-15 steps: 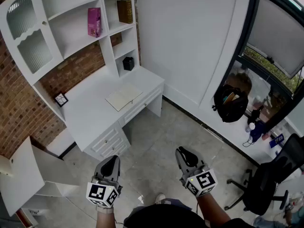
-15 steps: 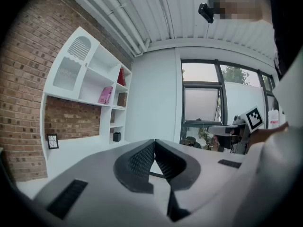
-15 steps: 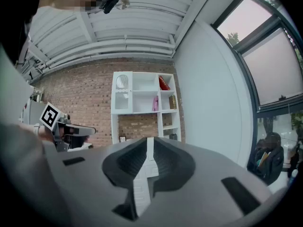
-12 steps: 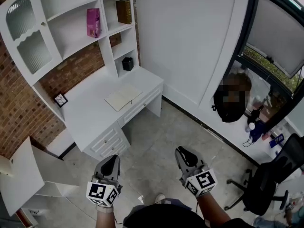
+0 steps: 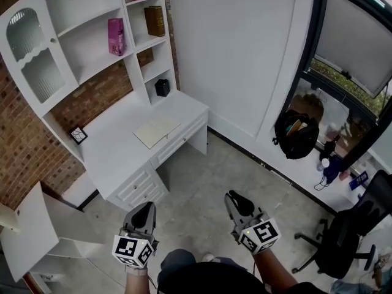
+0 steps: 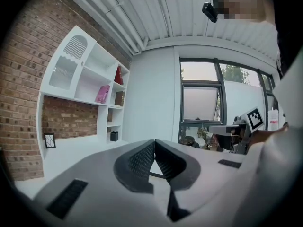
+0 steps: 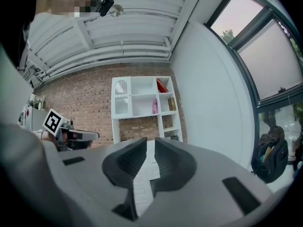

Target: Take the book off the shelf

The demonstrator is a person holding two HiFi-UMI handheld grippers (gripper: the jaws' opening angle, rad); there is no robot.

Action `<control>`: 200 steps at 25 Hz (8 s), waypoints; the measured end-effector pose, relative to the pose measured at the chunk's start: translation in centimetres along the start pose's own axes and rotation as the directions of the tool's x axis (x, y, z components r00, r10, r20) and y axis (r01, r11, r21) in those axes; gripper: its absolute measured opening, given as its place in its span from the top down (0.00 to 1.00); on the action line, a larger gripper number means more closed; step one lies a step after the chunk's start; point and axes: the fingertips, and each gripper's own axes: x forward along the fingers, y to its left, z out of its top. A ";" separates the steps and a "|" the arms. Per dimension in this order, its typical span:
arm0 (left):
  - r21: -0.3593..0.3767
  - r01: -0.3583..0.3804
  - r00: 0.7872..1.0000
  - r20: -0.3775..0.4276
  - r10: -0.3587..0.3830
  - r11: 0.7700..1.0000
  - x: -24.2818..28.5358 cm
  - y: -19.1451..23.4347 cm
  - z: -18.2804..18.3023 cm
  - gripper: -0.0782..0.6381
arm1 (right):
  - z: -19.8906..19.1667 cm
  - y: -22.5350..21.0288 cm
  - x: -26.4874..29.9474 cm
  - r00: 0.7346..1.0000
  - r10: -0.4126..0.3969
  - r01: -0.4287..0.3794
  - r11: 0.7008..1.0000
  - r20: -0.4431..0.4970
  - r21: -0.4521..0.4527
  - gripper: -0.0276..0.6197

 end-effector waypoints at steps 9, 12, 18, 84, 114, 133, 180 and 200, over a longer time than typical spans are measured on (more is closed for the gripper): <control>0.023 0.040 0.999 -0.020 -0.040 0.999 1.8 -0.6 -0.4 0.88 | -1.3 -1.7 0.1 0.999 -0.036 0.036 0.999 -0.003 0.037 0.88; 0.021 0.042 0.999 -0.020 -0.041 0.999 2.9 0.2 -0.7 0.88 | -1.6 -2.6 1.0 0.999 -0.048 0.048 0.998 -0.005 0.033 0.88; 0.031 0.048 0.999 -0.010 -0.047 0.998 6.7 4.1 -0.8 0.88 | -1.7 -4.4 5.0 0.997 -0.074 0.074 0.997 0.003 0.025 0.88; -0.045 -0.342 0.935 0.079 0.344 0.939 31.2 54.6 8.7 0.88 | 14.5 -5.7 78.1 0.953 0.296 -0.291 0.954 0.061 -0.074 0.72; -0.072 -0.586 0.806 0.056 0.590 0.807 32.2 59.9 9.2 0.88 | 22.0 -2.3 94.9 0.906 0.418 -0.409 0.905 0.068 -0.116 0.55; -0.094 -0.654 0.751 0.044 0.659 0.751 29.1 59.9 8.0 0.88 | 21.8 -1.9 97.5 0.946 0.323 -0.320 0.936 -0.004 -0.150 0.65; -0.141 -0.734 0.653 0.125 0.747 0.664 9.9 48.0 6.6 0.88 | 21.8 9.6 77.0 0.879 0.477 -0.457 0.851 0.015 -0.260 0.75; -0.143 -0.817 0.550 0.094 0.830 0.558 1.7 42.4 2.8 0.88 | 13.3 19.1 67.6 0.713 0.699 -0.687 0.680 -0.058 -0.255 0.75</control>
